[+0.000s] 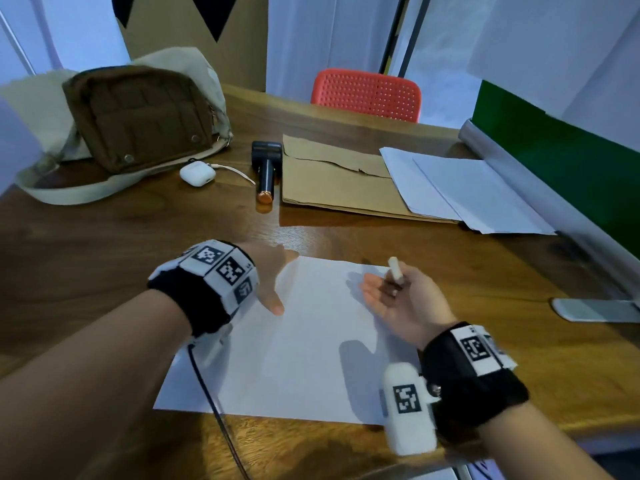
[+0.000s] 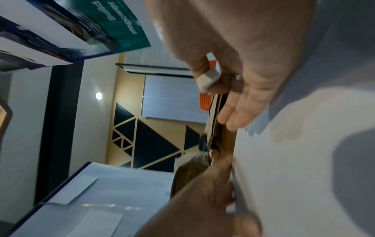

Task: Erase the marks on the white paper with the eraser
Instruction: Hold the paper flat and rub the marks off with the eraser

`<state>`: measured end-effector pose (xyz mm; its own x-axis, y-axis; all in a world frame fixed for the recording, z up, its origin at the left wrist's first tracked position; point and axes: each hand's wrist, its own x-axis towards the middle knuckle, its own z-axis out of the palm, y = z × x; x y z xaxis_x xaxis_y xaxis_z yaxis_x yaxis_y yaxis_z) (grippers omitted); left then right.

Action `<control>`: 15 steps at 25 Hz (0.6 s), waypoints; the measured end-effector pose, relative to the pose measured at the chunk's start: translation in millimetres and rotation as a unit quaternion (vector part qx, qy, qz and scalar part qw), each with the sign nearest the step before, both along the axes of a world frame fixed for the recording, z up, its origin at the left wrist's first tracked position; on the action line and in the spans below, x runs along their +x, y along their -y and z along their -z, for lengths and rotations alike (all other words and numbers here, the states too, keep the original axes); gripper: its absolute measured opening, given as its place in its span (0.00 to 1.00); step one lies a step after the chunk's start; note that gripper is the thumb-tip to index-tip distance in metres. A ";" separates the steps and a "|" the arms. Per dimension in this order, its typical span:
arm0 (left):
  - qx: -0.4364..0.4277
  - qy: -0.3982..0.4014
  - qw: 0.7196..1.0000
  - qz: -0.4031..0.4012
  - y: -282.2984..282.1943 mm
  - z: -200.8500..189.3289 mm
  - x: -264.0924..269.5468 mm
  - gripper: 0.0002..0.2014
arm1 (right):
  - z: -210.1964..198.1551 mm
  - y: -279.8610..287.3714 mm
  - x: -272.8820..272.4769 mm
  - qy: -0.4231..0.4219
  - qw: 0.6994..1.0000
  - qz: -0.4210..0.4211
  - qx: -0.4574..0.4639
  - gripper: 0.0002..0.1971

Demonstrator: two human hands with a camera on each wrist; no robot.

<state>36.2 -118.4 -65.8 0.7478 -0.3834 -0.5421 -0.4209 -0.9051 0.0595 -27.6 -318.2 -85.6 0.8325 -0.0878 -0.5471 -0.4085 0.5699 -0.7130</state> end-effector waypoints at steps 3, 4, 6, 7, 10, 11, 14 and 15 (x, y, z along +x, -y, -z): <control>0.029 0.026 0.999 -0.012 -8.0 3.2 -7.1 0.45 | 10.1 -57.0 -6.7 0.001 0.987 -0.141 0.079 0.16; 0.028 0.034 0.999 -0.016 -8.3 3.1 -9.7 0.44 | 15.6 -72.0 -5.4 -0.001 0.981 -0.180 0.074 0.16; 0.016 0.038 0.999 -0.019 -9.4 1.2 -14.7 0.42 | 21.8 -84.0 3.4 -0.001 0.983 -0.173 0.056 0.14; 0.011 0.038 0.999 -0.021 -11.0 0.3 -15.8 0.42 | 22.9 -78.3 9.2 0.003 0.992 -0.118 0.051 0.14; 0.006 0.038 0.999 -0.014 -16.4 -2.7 -18.9 0.43 | 20.0 -27.6 17.4 0.026 0.988 0.147 -0.031 0.14; 0.011 0.040 0.999 -0.009 -17.3 -1.3 -19.1 0.45 | 17.2 -7.9 14.6 0.019 0.970 0.220 -0.097 0.14; 0.025 0.049 0.998 0.000 -15.9 2.4 -18.6 0.46 | 12.4 27.7 1.1 0.027 0.931 0.326 -0.159 0.09; 0.014 0.055 0.998 -0.002 -15.8 3.1 -17.9 0.43 | 11.0 31.5 -3.7 0.043 0.927 0.344 -0.140 0.07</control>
